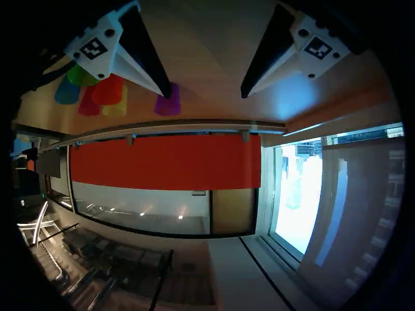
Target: Pour water
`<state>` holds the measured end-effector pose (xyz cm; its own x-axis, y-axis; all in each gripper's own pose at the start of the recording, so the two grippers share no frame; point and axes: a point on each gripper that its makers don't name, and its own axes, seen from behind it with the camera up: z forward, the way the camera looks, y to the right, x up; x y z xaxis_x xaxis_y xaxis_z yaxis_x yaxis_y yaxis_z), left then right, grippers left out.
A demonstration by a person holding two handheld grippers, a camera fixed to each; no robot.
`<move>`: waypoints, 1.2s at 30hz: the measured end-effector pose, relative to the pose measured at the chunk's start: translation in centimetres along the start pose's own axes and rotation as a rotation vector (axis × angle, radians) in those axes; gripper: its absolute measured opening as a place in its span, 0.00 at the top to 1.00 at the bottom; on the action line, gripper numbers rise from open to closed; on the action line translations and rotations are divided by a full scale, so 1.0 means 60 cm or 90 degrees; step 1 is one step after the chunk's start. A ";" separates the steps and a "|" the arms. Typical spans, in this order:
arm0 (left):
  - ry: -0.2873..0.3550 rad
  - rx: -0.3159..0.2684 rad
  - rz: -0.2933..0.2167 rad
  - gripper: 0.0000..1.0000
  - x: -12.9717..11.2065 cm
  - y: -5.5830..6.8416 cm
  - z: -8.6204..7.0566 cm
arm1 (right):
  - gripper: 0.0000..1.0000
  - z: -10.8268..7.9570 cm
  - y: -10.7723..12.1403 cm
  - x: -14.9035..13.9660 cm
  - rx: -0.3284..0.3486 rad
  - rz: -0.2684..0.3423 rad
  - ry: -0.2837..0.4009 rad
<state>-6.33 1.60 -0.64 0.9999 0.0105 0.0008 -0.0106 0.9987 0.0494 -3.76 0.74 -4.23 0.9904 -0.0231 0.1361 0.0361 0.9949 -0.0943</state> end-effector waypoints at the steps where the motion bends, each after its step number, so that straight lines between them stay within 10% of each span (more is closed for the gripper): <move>1: 0.000 0.000 0.000 0.01 0.000 0.000 0.000 | 0.00 -0.001 0.001 0.002 0.000 -0.001 0.004; 36: 0.000 0.000 0.000 0.01 0.000 0.000 -0.001 | 0.01 0.063 -0.013 -0.011 0.008 0.026 0.112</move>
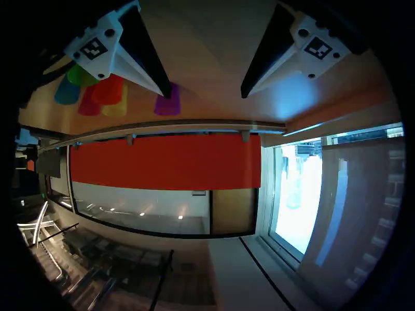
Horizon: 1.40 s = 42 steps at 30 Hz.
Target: Pour water
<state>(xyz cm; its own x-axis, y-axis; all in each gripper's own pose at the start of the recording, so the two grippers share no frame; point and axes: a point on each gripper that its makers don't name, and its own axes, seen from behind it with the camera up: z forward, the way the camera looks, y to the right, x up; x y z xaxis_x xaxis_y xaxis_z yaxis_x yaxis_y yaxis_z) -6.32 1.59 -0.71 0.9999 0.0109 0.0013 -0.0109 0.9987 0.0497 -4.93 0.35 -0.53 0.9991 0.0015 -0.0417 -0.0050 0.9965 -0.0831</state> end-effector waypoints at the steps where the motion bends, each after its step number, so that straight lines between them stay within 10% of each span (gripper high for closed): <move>1: 0.000 0.000 0.000 0.01 0.000 0.000 0.000 | 0.01 0.000 0.001 -0.003 -0.002 0.000 -0.001; 42: 0.000 0.000 0.000 0.00 0.000 0.000 0.001 | 0.00 0.002 0.002 -0.033 0.004 0.010 -0.022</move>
